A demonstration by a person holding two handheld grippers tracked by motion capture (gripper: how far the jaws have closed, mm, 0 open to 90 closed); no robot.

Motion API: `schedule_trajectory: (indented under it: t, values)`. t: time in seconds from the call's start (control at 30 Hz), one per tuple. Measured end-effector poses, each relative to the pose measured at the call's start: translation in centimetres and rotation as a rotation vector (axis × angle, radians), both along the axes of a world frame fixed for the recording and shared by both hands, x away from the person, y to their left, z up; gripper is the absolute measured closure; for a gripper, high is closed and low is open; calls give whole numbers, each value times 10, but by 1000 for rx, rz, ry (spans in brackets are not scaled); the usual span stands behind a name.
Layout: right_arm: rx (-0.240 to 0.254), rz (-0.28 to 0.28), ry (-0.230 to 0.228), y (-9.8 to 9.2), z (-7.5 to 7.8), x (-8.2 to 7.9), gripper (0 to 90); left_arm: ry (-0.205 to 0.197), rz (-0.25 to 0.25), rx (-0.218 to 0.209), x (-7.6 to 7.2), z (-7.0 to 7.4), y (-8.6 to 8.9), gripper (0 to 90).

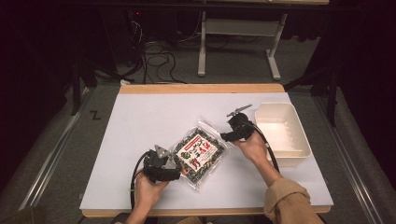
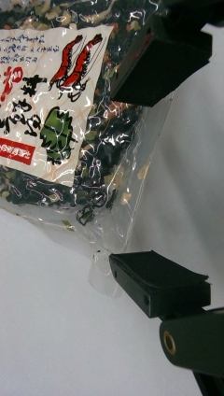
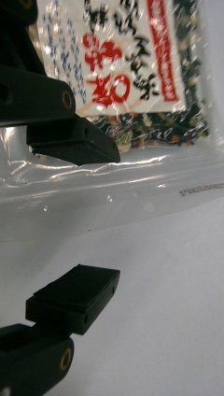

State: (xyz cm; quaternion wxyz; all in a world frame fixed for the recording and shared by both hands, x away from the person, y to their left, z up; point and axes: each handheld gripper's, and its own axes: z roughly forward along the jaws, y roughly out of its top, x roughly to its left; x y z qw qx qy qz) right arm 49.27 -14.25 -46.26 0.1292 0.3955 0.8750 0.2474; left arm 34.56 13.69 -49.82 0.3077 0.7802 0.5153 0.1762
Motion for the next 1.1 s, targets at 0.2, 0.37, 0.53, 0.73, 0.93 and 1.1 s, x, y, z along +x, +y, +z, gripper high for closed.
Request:
schedule_trajectory:
  t: [0.2, 0.37, 0.53, 0.73, 0.93, 1.1]
  values:
    - [48, -33, 48, 4, -9, 10, 383, 14, -4, 21, 0, -2, -2, 191]
    - [55, -57, 90, 2, -17, 14, 375, 15, -4, 20, 1, -3, -2, 189]
    - [114, -58, 138, 1, -20, 17, 369, 9, 0, 38, 1, -4, -5, 189]
    - [147, -58, 187, 0, -22, 19, 404, 11, 1, 39, 2, -5, -5, 187]
    - [182, -35, 225, 0, -21, 18, 554, 6, 2, 47, 1, -6, -6, 187]
    - [209, -4, 232, 1, -18, 16, 699, 1, 1, 53, 2, -7, -6, 187]
